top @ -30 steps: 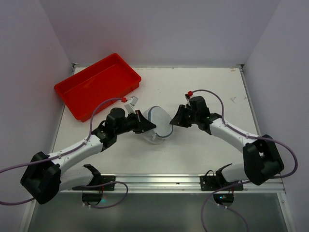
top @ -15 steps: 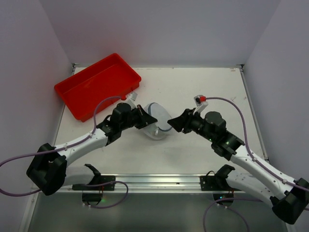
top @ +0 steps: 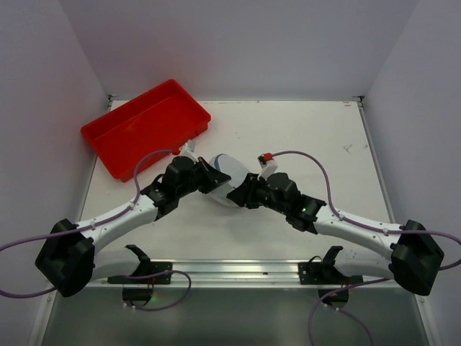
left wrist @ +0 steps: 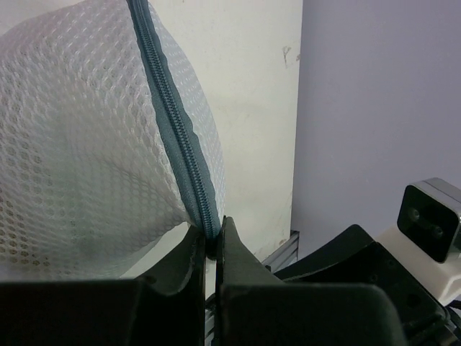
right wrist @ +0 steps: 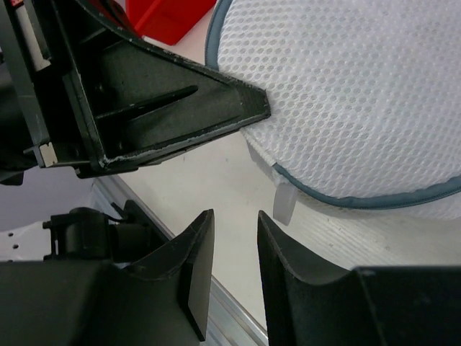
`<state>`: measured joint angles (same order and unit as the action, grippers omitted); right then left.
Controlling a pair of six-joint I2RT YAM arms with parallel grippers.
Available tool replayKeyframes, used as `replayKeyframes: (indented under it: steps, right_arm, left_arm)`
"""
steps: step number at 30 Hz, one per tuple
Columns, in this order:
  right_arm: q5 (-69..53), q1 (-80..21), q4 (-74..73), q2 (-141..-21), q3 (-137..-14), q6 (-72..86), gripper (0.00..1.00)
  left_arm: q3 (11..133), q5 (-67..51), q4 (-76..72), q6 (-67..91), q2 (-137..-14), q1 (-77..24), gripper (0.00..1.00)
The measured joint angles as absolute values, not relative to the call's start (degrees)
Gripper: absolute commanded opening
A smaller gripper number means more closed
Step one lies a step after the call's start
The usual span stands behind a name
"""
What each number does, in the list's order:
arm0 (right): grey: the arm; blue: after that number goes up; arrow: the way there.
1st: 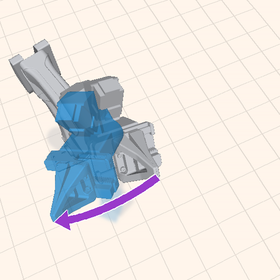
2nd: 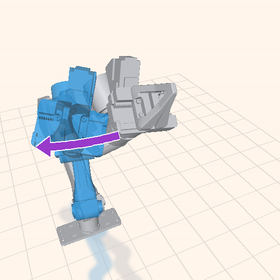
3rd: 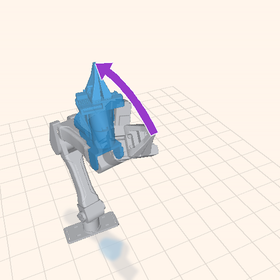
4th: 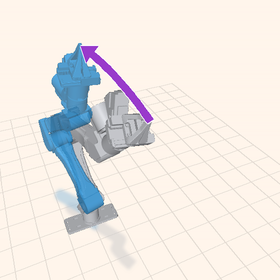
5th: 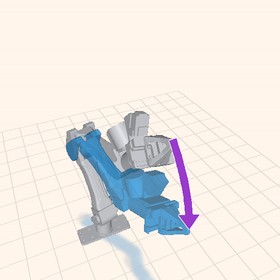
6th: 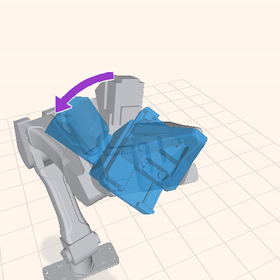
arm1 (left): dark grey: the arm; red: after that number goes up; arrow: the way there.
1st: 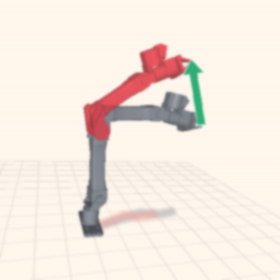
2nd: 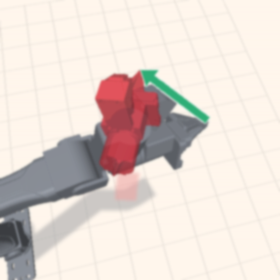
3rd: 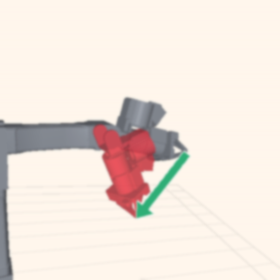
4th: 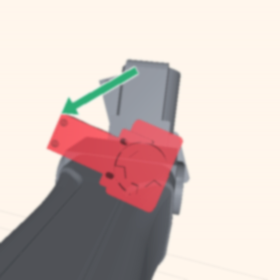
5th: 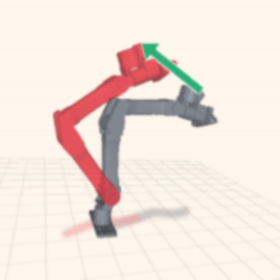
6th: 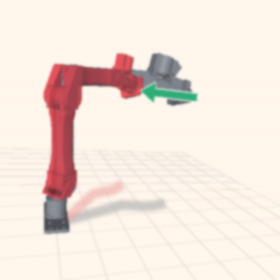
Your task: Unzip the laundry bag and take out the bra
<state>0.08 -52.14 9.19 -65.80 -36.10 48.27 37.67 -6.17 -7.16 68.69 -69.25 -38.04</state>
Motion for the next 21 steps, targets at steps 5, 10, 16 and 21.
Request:
replayKeyframes:
  steps: [5,10,16,21]
  right_arm:
    - [2.3,-52.1,11.8,-67.5,-36.1,50.1,0.32]
    - [3.6,-52.2,13.8,-69.5,-36.1,51.0,0.31]
    - [4.0,-52.2,14.1,-71.3,-36.1,52.1,0.31]
    - [5.0,-52.2,14.2,-71.3,-36.0,52.9,0.31]
  left_arm:
    - [37.4,-5.2,-6.6,70.0,-68.5,-38.0,0.00]
    - [37.0,-5.1,-6.5,70.9,-68.5,-38.1,0.00]
    - [36.9,-5.0,-6.5,71.0,-68.4,-38.1,0.00]
    - [36.9,-4.7,-6.5,71.0,-68.1,-38.2,0.00]
